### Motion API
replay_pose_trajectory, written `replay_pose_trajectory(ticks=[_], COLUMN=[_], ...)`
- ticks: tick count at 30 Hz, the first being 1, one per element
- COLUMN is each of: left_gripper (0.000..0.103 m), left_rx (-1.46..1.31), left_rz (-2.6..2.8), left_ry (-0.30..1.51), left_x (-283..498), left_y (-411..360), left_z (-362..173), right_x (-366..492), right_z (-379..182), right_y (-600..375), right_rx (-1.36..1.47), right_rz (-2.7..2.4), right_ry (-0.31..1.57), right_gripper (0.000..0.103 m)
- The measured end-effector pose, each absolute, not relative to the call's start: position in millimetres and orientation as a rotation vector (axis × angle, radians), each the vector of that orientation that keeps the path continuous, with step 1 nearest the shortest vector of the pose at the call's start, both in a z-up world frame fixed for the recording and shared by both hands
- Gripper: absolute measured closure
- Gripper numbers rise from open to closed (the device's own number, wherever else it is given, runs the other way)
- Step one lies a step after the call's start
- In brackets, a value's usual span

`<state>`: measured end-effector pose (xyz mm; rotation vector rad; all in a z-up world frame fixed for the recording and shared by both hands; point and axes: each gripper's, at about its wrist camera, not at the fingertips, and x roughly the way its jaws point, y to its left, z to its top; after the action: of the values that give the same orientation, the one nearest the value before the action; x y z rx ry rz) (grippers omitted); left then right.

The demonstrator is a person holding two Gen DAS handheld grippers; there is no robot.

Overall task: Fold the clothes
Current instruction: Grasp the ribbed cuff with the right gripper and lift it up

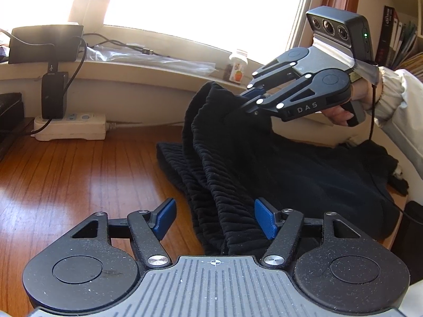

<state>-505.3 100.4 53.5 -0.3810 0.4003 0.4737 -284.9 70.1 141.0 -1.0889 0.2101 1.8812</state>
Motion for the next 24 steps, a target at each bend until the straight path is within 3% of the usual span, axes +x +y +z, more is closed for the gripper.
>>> replay_pose_trajectory(ticks=[13,24], left_gripper=[0.032,0.026], left_rx=[-0.377,-0.333], left_rz=[0.482,0.397], left_ry=[0.408,0.333], left_x=[-505,-480], left_y=[100,105], left_z=[54,63], right_x=[-301,-289], right_z=[139,172], right_y=[65,32], right_rx=[-1.155,-1.01], right_rz=[1.836,1.925], right_ry=[0.147,0.051], right_gripper=[0.086,0.087])
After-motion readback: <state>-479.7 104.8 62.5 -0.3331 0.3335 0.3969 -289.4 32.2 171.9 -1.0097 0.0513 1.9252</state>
